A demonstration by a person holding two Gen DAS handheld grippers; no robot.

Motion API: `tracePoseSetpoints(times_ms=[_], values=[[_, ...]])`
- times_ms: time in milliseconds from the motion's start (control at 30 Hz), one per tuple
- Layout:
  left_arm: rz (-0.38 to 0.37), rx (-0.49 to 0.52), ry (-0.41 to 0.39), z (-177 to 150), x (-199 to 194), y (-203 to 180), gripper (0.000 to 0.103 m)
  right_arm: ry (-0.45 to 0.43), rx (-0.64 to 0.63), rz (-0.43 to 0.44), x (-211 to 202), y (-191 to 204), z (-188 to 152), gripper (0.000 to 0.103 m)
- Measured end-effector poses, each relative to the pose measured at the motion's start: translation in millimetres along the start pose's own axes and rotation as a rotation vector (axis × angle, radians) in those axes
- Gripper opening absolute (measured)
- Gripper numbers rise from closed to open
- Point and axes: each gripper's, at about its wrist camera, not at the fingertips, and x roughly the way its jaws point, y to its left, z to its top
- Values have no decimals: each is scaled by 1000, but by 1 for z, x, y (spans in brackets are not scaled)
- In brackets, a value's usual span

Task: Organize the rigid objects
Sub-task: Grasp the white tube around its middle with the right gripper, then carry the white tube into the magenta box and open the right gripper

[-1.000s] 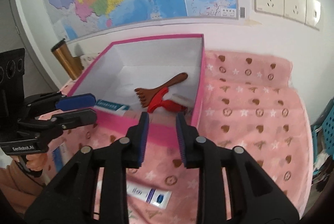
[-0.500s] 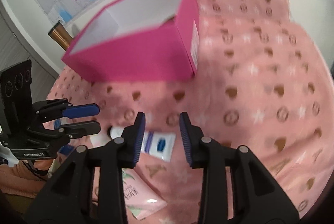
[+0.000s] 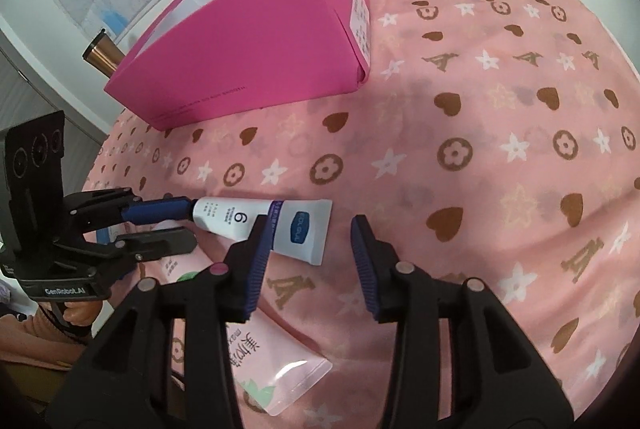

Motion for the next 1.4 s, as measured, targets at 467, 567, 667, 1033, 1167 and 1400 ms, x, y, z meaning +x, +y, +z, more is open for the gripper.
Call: tracePoseSetpoints(times_ms=[467,567,667,1033,1167,1400], values=[[-12,-10,-2,2,6,-6,41,-17,-28,2,2,10,-4,46],[-9,-10,-8,3,5,-6,41,-22,-31,1,0,12,-4,46],[-10,-13,-15,3,3,-7,41,-32,-31,4,-3,12,-3,46],[4,1,-76,10,-17,-12,41,-77,-69,6,-19,26,6,46],[12,9,-104,15,-27,-12,41,-96,-91,6,-25,32,11,46],[33,28,-161,26,-44,-14,41,-140,-126,4,-37,43,26,46]])
